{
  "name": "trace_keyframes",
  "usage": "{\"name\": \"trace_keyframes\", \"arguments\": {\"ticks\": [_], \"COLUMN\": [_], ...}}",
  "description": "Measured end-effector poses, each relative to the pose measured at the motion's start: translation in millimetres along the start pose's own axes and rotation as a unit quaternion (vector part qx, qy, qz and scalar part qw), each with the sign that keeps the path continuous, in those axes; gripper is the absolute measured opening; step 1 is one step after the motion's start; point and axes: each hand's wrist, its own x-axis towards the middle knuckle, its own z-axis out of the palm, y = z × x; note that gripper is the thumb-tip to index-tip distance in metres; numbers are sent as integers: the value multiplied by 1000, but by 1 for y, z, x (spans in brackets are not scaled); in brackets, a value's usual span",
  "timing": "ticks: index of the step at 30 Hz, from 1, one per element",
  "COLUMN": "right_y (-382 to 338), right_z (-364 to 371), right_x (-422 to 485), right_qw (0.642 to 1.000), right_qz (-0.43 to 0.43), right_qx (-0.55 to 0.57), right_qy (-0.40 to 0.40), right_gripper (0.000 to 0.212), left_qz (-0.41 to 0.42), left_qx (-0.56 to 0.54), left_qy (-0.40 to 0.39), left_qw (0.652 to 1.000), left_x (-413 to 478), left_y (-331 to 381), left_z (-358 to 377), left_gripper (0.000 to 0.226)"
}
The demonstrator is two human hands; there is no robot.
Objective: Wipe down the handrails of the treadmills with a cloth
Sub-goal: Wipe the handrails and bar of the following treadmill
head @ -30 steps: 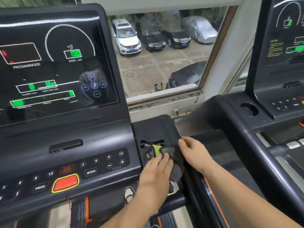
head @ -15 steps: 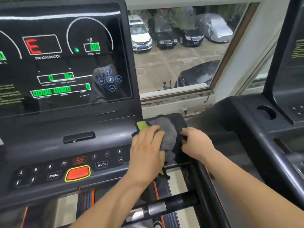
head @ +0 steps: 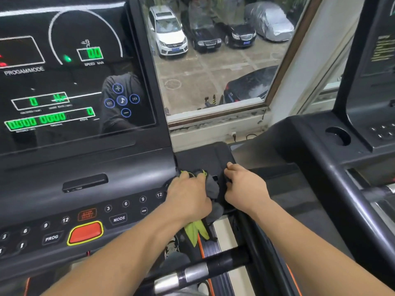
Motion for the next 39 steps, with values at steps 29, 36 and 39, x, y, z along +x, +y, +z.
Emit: {"name": "trace_keyframes", "arguments": {"ticks": [29,36,39], "right_y": [9,4,3], "right_z": [1,-1,-1], "right_x": [-6,-6,-7], "right_qw": [998,999,998], "right_qz": [-1,3,7], "right_qx": [60,42,47], "right_qy": [-33,-30,-31], "right_gripper": [66,65,61], "left_qz": [31,39,38], "left_qx": [-217,-40,-110], "left_qy": [1,-6,9], "left_qw": [976,998,993], "left_x": [10,23,28], "left_y": [10,27,20], "left_z": [8,4,7], "left_gripper": [27,39,29]}}
